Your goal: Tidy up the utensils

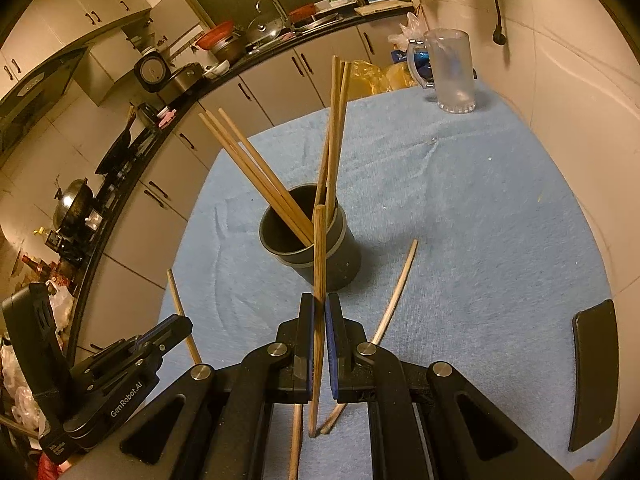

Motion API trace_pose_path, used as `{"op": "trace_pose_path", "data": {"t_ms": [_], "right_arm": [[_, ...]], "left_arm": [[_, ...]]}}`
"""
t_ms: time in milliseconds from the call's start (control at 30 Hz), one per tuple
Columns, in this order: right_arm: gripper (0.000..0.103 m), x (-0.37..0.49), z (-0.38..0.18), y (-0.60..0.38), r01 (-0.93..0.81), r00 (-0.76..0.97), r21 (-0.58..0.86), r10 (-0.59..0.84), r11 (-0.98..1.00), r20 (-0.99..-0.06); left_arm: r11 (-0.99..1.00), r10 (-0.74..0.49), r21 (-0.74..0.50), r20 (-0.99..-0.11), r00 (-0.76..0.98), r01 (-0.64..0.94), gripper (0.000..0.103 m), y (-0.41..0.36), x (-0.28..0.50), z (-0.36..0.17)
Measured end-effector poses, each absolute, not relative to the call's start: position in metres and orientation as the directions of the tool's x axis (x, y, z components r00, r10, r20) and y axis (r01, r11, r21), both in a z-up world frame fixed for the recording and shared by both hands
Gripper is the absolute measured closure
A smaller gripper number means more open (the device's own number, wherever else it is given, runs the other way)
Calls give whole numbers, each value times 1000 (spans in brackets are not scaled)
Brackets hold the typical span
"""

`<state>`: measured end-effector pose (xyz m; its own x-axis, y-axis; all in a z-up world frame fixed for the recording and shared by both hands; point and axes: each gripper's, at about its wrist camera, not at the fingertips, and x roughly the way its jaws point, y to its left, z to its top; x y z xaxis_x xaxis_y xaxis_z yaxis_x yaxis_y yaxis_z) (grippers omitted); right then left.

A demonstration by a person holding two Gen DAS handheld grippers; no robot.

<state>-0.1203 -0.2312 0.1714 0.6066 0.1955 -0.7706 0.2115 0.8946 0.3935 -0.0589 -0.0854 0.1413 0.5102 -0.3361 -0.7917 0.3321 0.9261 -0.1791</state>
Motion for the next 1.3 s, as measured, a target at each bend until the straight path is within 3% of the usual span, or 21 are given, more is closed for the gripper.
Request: {"op": "trace_pose_path", "data": {"t_ms": [1100,1300], "right_arm": [[102,-128,241,-262,219,736,426,138,878,-663],[97,-115,202,-318,379,657,568,219,731,-721]], "left_arm": [[927,-351,-161,-692,631,339,97,-73,-42,210],[928,-350,-161,-691,633,337,97,-75,-38,211]]}}
